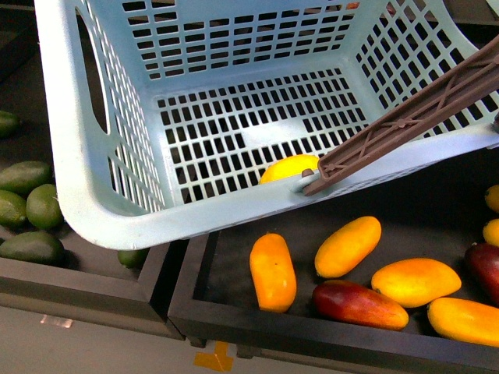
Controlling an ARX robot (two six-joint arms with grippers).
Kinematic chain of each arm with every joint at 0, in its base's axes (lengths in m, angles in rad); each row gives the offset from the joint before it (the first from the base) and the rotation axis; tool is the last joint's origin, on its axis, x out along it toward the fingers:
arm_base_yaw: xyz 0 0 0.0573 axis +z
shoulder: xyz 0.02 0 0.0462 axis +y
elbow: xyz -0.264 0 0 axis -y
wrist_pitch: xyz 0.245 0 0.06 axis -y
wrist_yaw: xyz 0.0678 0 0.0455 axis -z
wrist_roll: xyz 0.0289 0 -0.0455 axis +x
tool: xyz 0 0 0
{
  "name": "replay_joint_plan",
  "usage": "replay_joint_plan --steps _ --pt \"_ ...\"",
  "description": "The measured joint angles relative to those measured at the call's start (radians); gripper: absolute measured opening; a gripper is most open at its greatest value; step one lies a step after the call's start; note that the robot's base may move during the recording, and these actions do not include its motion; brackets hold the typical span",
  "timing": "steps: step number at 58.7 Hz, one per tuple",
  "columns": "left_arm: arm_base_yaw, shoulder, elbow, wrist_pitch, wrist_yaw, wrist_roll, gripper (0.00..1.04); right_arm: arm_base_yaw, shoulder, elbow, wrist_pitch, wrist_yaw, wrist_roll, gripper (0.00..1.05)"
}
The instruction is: Pick lemon and mango into basket
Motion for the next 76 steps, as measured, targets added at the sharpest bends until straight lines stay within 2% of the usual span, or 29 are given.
replay_joint_plan --steps 23,35,40,48,67,76 --pt "0.000 0.000 0.000 0.000 0.005 -0.001 0.05 0.050 0.090 0.098 -0.011 0.048 0.035 0.95" --pt "0.000 0.000 0.000 0.000 0.004 -0.001 0.05 0.056 0.096 0.098 -0.023 0.045 0.063 0.66" --pt "0.000 0.000 0.000 0.000 0.003 -0.001 0.05 0.053 0.093 0.091 -0.015 0.036 0.076 0.61" --pt "0.000 0.000 0.000 0.000 0.004 -0.001 0.05 0.041 0.072 0.061 -0.006 -0.001 0.098 0.60" --pt "0.000 0.000 0.000 0.000 0.004 -0.001 0.05 -0.005 -0.361 -0.195 0.091 -0.335 0.337 0.60" --pt "0.000 0.000 0.000 0.000 0.004 -0.001 0.05 -0.010 -0.602 -0.303 0.127 -0.480 0.505 0.60"
